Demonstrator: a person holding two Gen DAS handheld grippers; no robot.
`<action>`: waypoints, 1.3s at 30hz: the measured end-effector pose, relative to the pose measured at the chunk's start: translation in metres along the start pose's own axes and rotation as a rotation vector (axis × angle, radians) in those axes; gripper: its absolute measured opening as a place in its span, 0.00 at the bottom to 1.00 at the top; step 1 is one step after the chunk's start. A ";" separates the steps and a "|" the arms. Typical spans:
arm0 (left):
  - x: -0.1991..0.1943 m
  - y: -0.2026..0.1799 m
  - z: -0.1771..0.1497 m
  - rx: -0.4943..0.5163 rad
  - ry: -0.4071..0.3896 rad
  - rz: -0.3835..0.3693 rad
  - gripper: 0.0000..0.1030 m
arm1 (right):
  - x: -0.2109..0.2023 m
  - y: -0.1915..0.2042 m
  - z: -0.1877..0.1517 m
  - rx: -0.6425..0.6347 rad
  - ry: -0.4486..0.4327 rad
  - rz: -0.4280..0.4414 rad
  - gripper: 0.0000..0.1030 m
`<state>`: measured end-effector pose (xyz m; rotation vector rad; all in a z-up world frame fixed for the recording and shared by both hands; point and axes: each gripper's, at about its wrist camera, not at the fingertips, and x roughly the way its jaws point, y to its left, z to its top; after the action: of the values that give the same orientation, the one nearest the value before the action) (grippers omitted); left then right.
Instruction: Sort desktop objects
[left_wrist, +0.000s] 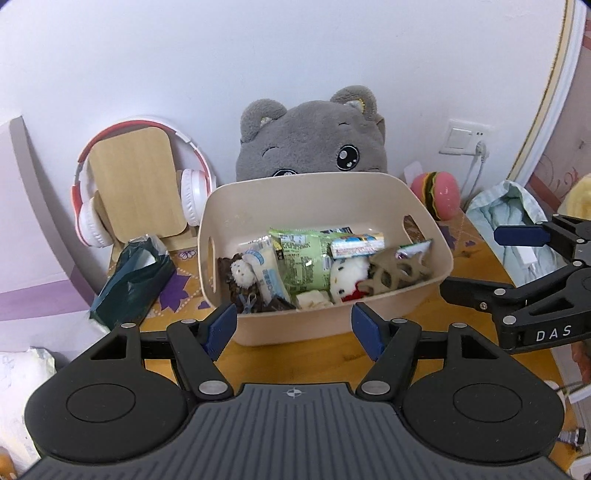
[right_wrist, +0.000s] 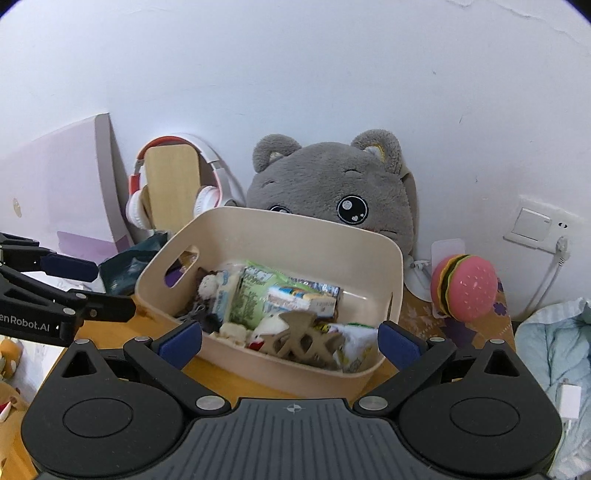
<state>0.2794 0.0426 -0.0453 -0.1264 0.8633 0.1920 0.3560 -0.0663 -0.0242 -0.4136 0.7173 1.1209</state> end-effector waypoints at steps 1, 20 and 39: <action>-0.005 -0.001 -0.002 0.002 0.000 0.000 0.68 | -0.005 0.002 -0.002 -0.005 0.001 -0.001 1.00; -0.120 -0.028 -0.068 0.007 -0.023 -0.006 0.70 | -0.120 0.039 -0.055 0.015 0.035 -0.035 1.00; -0.184 -0.020 -0.125 -0.010 -0.035 -0.007 0.71 | -0.186 0.061 -0.105 0.080 0.116 -0.072 1.00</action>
<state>0.0746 -0.0220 0.0151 -0.1355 0.8272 0.1913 0.2209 -0.2323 0.0350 -0.4357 0.8401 1.0033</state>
